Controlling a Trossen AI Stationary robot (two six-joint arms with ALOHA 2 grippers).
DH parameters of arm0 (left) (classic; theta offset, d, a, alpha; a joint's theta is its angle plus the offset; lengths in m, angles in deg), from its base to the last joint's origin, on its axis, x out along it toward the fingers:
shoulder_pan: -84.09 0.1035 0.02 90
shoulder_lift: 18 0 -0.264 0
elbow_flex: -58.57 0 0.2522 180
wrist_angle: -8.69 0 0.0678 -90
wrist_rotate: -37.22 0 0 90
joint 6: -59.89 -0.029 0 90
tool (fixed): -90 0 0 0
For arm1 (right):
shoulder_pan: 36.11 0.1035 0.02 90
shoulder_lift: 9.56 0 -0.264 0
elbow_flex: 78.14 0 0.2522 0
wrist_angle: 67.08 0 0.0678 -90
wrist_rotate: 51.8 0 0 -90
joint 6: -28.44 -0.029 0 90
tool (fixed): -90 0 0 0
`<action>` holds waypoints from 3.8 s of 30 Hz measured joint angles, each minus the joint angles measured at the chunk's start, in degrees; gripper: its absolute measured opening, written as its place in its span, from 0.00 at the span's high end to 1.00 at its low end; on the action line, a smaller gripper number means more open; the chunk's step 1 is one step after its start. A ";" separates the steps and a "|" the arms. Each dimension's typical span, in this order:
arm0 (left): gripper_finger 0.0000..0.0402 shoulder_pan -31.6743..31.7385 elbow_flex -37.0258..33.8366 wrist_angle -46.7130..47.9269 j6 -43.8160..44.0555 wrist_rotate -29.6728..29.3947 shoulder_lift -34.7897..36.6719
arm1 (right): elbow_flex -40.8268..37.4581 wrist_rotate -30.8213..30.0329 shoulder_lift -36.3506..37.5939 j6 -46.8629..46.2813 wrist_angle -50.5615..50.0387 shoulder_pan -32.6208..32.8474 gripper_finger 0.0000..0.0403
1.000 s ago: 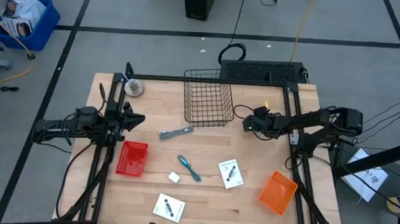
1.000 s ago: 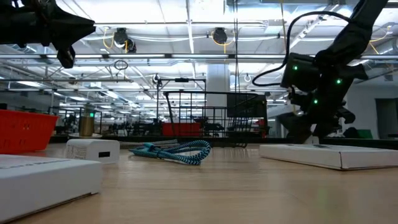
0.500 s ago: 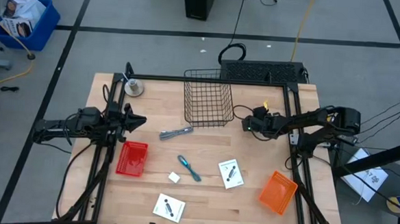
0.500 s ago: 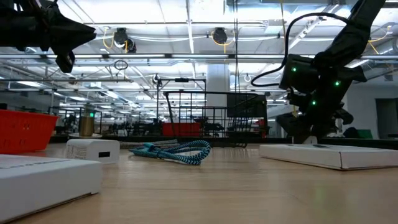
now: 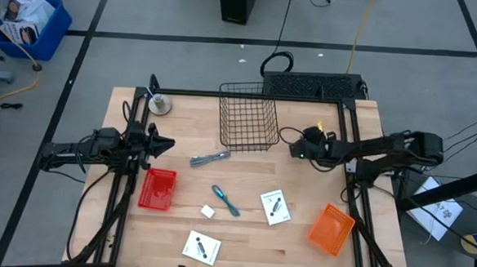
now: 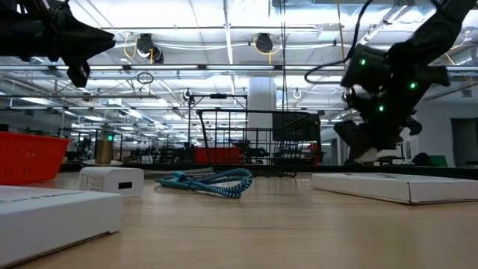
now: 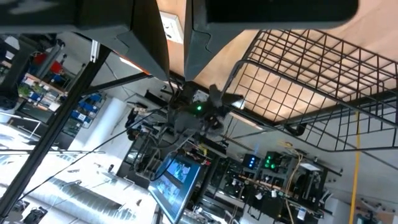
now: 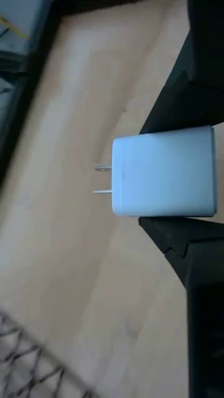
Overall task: Pick and place items into bin
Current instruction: Put the top white charger adapter into the black wire basket, then put the white charger adapter into the black wire basket
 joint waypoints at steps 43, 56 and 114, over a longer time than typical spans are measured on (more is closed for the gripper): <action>0.87 0.00 -0.02 0.49 -3.50 -1.46 -0.01 | 50.72 29.28 -32.35 30.24 8.82 -11.41 0.56; 0.87 0.00 -0.02 0.34 -3.65 -1.68 0.01 | 52.17 33.84 -39.58 26.49 4.56 -12.67 0.55; 0.87 0.00 -0.02 1.73 -2.01 -0.39 0.00 | 52.15 27.77 -28.25 44.23 10.76 5.02 0.44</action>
